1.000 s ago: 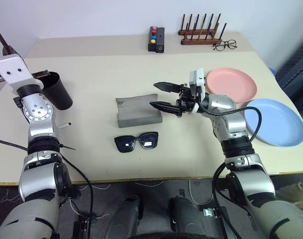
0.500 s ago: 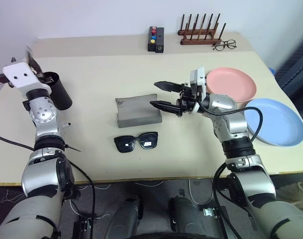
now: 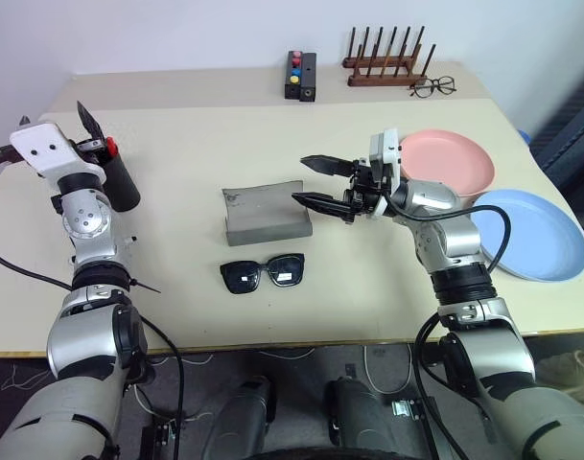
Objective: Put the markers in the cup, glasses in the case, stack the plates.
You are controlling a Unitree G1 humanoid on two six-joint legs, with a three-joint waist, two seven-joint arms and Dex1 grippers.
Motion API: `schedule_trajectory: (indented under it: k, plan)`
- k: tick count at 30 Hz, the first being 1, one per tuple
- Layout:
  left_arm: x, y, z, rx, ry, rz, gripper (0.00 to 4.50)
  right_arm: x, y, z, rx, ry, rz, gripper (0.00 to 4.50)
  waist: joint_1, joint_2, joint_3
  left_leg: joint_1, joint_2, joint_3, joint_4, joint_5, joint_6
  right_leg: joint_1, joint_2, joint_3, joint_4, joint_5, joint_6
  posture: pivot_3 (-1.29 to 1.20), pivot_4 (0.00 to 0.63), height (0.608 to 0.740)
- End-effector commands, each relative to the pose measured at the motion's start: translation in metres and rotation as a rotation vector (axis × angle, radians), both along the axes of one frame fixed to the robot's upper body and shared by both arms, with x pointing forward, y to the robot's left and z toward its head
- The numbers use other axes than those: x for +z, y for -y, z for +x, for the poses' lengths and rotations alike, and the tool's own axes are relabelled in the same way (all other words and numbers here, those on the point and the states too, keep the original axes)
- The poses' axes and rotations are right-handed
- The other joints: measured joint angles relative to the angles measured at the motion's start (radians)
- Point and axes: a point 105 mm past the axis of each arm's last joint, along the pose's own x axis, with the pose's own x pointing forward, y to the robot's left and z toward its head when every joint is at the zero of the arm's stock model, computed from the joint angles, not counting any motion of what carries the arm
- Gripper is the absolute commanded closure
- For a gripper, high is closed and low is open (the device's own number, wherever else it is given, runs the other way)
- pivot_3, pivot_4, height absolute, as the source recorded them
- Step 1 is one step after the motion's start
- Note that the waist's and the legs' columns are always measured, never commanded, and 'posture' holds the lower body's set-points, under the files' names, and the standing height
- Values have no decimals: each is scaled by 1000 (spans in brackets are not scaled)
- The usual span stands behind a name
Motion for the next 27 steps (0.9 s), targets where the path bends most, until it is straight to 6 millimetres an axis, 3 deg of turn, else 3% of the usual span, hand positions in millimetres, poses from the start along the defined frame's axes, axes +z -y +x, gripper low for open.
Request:
schedule_trajectory:
  k: [1, 9, 11, 17, 21, 27]
  plan:
    - [35, 6, -7, -45, 150, 4, 276, 14, 1, -1, 1, 50, 35, 988, 0, 0, 0, -1, 0, 0, 1, 0, 0, 0, 0, 0, 0, 0, 0, 0, 150, 740]
    - [44, 16, -12, -281, 151, -44, 276, 15, 4, -1, -9, 57, 27, 988, -4, 0, 0, -6, 0, 0, 7, 0, 0, -3, 0, 0, 1, 0, 0, 0, 150, 740]
    - [42, 31, -18, -438, 52, 33, 276, 15, 8, -1, -14, 60, 15, 988, -8, 0, 0, -6, 0, 0, 8, 0, 0, -3, 0, 0, 1, 0, 0, 0, 150, 740]
    - [31, 61, -73, -802, -255, 262, 276, 8, 18, -4, -15, 48, -36, 988, -29, 0, 0, -9, 2, 0, 6, 0, 0, -6, 0, 3, 1, 0, 0, 0, 150, 740]
    - [22, 67, -102, -981, -489, 371, 276, -2, 23, -10, 26, 19, -97, 988, -24, 1, 0, -9, 2, -1, 6, -2, 4, -6, 0, 4, 1, 0, -1, 0, 150, 740]
    - [-3, 57, -117, -1079, -789, 520, 276, -25, 32, -21, 127, -12, -223, 988, -18, 2, 1, -8, 1, 0, 6, -3, 4, -5, 0, 3, 0, 0, -1, 0, 150, 740]
